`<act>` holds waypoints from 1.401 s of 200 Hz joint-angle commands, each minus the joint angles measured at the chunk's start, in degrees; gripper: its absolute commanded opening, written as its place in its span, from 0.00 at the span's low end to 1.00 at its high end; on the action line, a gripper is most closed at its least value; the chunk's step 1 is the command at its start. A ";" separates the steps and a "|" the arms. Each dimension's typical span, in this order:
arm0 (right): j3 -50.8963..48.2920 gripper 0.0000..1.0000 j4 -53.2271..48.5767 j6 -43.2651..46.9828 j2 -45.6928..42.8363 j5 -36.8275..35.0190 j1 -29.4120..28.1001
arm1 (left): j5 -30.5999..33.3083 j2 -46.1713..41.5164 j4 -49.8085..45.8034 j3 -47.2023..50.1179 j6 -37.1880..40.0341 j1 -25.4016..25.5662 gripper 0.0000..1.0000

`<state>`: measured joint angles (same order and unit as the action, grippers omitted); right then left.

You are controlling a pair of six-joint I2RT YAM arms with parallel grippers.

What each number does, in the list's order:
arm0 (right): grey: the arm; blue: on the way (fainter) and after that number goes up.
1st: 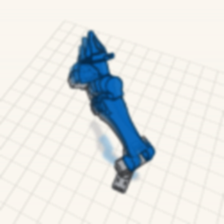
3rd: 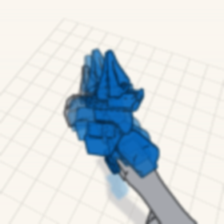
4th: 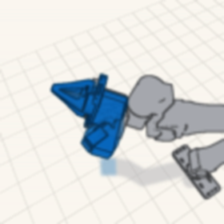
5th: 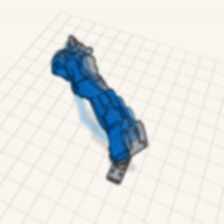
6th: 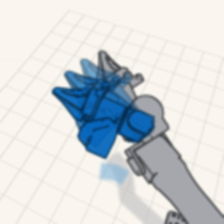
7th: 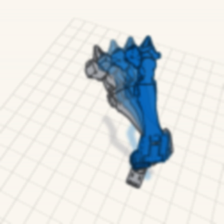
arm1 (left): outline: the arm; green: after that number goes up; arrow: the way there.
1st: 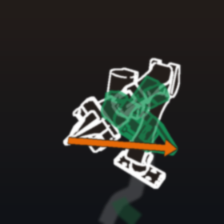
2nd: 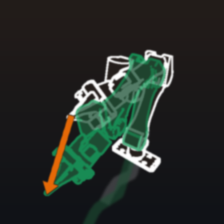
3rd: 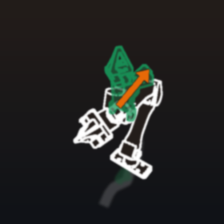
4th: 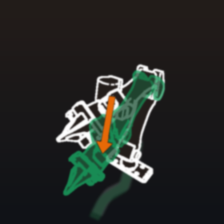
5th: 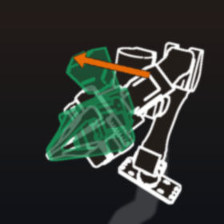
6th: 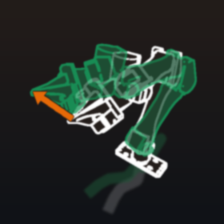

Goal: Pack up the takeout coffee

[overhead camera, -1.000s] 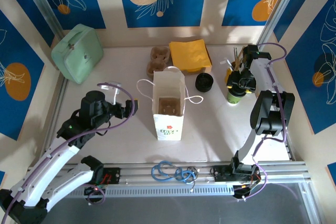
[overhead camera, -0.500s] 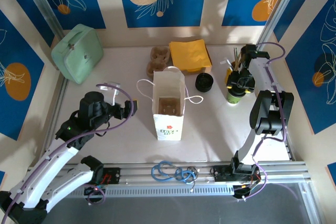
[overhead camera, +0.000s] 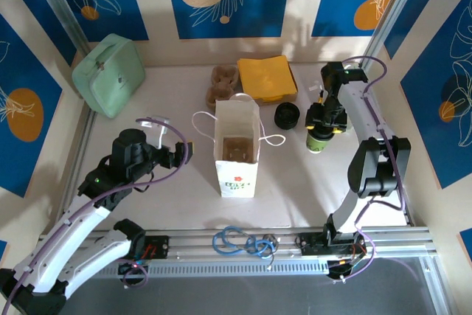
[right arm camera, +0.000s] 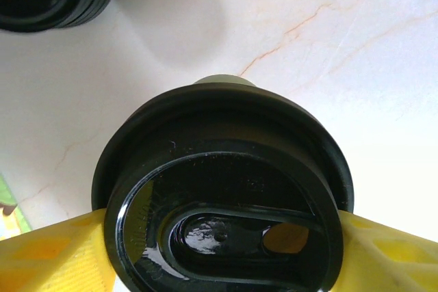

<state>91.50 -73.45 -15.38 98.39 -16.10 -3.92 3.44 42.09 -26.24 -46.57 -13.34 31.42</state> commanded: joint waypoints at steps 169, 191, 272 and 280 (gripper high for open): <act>30.06 0.70 -23.77 -9.61 0.67 -4.44 -21.34 | -1.06 0.01 0.87 0.18 2.40 0.31 1.00; 36.19 0.69 -26.56 -10.17 2.46 -3.80 -21.98 | -0.99 -0.07 0.82 0.38 2.58 0.40 1.00; 48.24 0.67 -28.09 -11.21 4.04 -2.98 -25.92 | -1.33 0.69 1.76 1.48 2.35 0.33 0.99; 49.00 0.67 -28.23 -11.15 3.98 -2.70 -26.14 | -1.37 0.84 1.65 1.48 2.34 0.39 0.99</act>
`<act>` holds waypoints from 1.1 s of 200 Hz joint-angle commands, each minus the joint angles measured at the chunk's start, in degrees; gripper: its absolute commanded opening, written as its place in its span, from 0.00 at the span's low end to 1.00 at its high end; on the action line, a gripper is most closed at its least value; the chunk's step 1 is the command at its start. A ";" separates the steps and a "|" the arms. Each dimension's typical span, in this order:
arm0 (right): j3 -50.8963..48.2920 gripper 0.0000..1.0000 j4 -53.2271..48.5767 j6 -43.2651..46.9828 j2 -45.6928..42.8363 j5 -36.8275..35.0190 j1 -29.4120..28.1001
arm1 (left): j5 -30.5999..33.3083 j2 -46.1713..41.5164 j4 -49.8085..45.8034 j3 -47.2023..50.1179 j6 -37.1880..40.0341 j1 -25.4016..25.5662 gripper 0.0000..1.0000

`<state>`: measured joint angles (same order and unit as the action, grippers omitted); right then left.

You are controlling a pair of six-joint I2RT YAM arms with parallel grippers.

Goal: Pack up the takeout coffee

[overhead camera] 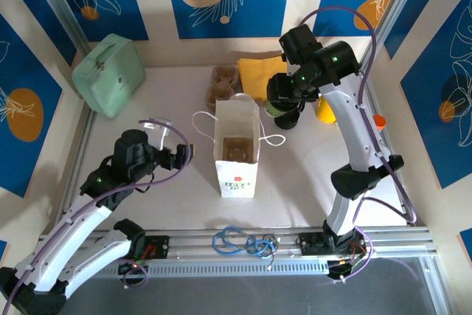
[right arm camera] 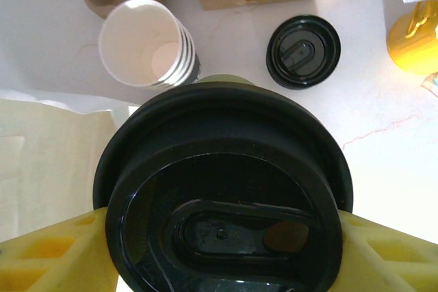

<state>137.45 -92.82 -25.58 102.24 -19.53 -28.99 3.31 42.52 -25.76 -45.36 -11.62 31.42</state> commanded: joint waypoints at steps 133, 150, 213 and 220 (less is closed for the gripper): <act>4.92 0.64 -8.74 -5.91 -2.31 4.68 -12.30 | -5.35 4.10 2.87 0.49 1.80 0.39 0.96; 5.64 0.64 -8.79 -5.95 -2.34 4.17 -12.40 | -6.51 5.05 3.70 0.36 1.28 0.46 0.94; 8.42 0.64 -8.76 -5.46 -3.17 2.16 -11.46 | -9.31 8.43 6.12 -1.50 0.78 2.17 0.90; 8.83 0.64 -8.72 -5.49 -3.39 1.89 -11.20 | -9.38 8.73 6.40 -1.57 0.88 2.39 0.90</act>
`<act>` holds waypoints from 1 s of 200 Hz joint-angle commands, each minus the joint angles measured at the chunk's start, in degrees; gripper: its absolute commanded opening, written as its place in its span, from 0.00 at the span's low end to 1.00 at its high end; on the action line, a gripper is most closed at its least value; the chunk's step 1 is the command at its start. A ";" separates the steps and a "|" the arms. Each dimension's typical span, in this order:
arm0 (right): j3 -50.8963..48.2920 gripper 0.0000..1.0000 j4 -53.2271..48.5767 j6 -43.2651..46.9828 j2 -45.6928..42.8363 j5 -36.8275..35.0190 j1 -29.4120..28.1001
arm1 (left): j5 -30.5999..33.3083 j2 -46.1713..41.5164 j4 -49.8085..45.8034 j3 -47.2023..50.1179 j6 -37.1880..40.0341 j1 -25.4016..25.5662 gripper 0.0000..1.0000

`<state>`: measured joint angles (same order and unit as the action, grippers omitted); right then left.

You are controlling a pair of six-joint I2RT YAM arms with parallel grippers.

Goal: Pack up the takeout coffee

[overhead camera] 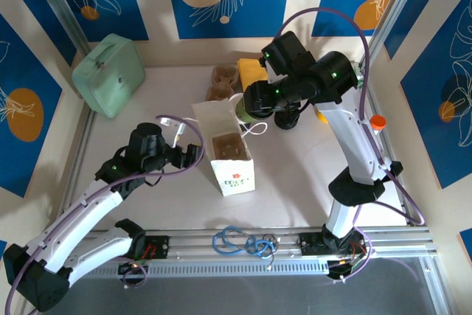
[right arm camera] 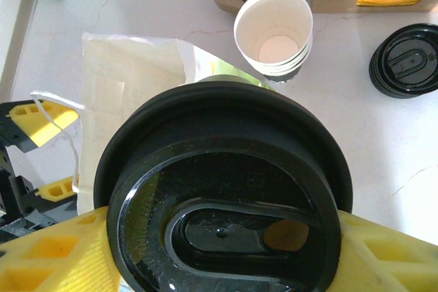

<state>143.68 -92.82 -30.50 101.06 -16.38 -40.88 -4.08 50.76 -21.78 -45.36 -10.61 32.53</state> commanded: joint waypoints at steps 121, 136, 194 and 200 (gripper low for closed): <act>0.30 0.64 -8.61 -3.55 -0.02 0.96 -6.25 | -1.78 5.01 7.08 -3.42 -0.86 5.60 0.89; -1.12 0.64 -8.61 -4.03 0.95 0.48 -7.76 | -1.99 5.07 7.53 -3.24 -0.65 6.12 0.89; -4.95 0.64 -8.63 -5.36 4.97 -1.61 -11.04 | -2.76 4.30 8.92 -1.75 -0.62 6.73 0.89; -5.24 0.64 -8.61 -5.44 5.34 -1.59 -11.03 | -3.04 4.08 8.93 -1.58 -0.47 6.84 0.89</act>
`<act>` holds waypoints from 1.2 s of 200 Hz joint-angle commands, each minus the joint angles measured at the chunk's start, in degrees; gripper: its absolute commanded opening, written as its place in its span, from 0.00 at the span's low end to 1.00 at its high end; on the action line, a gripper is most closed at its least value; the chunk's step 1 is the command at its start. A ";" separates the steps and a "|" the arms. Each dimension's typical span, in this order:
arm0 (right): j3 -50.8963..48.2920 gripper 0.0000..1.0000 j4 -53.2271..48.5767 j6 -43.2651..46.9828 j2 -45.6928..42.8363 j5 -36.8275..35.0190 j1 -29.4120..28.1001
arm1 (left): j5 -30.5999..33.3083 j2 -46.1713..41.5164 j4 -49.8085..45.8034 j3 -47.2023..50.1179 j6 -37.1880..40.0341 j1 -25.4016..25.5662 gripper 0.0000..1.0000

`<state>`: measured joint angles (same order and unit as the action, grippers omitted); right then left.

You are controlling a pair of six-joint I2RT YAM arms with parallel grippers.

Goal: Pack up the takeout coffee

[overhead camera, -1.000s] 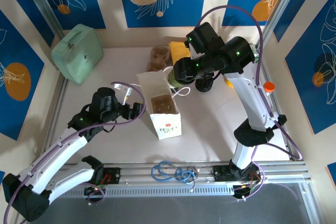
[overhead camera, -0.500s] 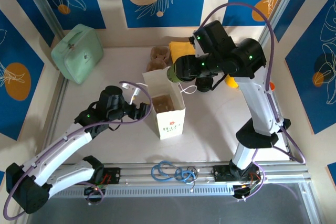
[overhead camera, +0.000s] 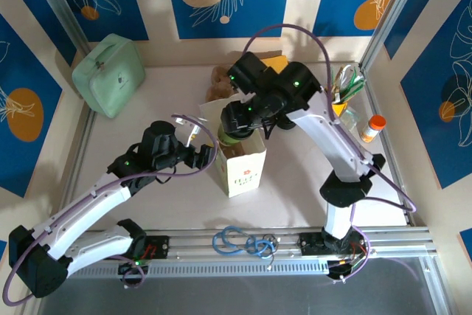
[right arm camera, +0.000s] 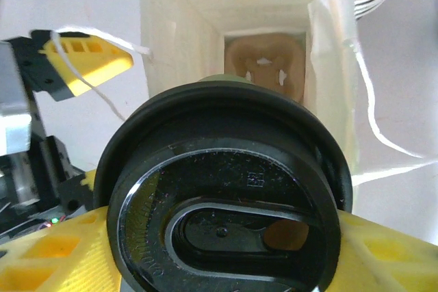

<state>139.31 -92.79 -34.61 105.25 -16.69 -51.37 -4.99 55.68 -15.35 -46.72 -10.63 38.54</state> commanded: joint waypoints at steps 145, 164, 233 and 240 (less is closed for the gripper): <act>-6.42 0.63 -8.19 2.38 7.35 -2.33 -2.19 | -3.07 -9.44 -6.09 1.80 2.18 0.91 0.91; -6.30 0.63 -8.55 2.98 8.33 -2.78 -2.28 | -3.36 -10.79 -6.71 1.89 2.19 0.91 0.90; -8.03 0.63 -8.47 5.77 9.21 -3.78 -0.75 | -3.05 -13.31 -7.78 2.18 2.59 0.88 0.91; -8.48 0.63 -8.08 6.01 9.13 -3.47 -0.58 | -2.95 -13.32 -7.88 2.18 2.61 0.92 0.91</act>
<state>132.22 -92.73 -29.98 113.86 -19.59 -52.73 -7.11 43.07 -22.11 -45.04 -8.97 38.83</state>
